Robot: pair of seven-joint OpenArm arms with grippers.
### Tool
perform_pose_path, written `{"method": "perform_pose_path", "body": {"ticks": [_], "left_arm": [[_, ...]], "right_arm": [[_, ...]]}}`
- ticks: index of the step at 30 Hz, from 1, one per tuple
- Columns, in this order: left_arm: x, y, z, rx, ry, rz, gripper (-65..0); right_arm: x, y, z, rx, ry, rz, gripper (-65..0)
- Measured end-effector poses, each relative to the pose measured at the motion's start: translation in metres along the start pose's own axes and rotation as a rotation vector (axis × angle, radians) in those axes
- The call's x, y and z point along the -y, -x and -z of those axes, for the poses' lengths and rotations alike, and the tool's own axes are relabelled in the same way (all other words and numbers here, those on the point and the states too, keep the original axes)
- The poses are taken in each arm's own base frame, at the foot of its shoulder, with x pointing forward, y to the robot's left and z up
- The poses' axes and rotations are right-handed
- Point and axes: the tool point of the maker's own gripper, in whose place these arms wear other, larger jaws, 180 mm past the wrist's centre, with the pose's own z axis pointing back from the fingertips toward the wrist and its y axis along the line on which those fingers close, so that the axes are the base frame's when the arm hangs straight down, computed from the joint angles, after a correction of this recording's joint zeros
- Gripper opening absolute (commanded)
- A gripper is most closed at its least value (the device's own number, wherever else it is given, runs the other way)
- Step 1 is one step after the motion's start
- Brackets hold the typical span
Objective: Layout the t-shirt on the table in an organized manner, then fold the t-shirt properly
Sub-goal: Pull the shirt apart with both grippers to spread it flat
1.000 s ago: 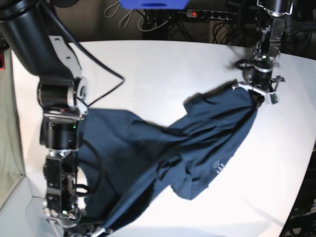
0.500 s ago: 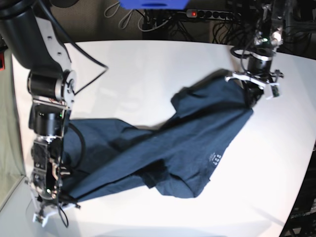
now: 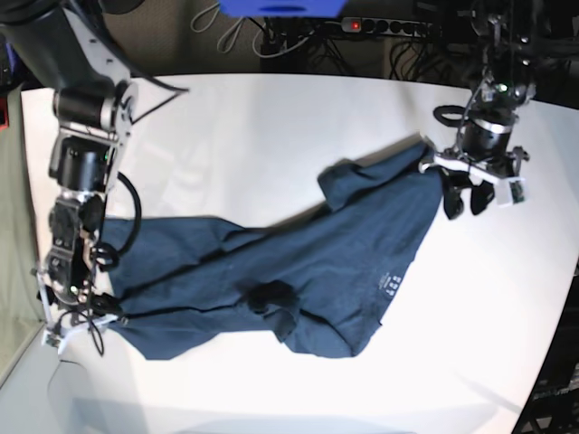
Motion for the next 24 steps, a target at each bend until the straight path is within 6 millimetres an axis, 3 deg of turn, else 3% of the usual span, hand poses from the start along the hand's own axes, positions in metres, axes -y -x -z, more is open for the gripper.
{"method": "perform_pose_path", "body": {"ticks": [3,6,12,16,19,22,24], "left_arm": [[-0.013,0.001,0.000,0.008,-0.047,-0.031,-37.7],[-0.021,-0.002,0.005,0.017,-0.068,-0.036,-36.0],[0.001,-0.020,0.039,0.060,-0.015,-0.055,-36.1],[0.010,-0.015,0.055,0.038,0.004,-0.056,-36.1],[0.013,-0.018,0.066,0.039,0.011,-0.061,-36.2],[0.010,-0.024,0.078,0.054,-0.003,-0.075,-36.2],[0.008,-0.020,0.085,0.037,-0.013,-0.084,-36.2]], "right_arm": [[-0.007,-0.013,-0.018,0.058,-0.064,-0.058,-24.0],[-0.011,-0.013,-0.035,0.080,-0.101,-0.097,-24.0],[-0.011,0.062,-0.035,-0.080,-0.111,-0.126,-26.5],[-0.012,0.091,-0.018,-0.118,-0.113,-0.132,-36.2],[-0.012,0.120,-0.009,-0.159,-0.114,-0.135,-49.1],[-0.006,0.126,-0.005,-0.170,-0.102,-0.143,-63.6],[0.001,0.131,-0.006,-0.178,-0.094,-0.153,-65.0]]}}
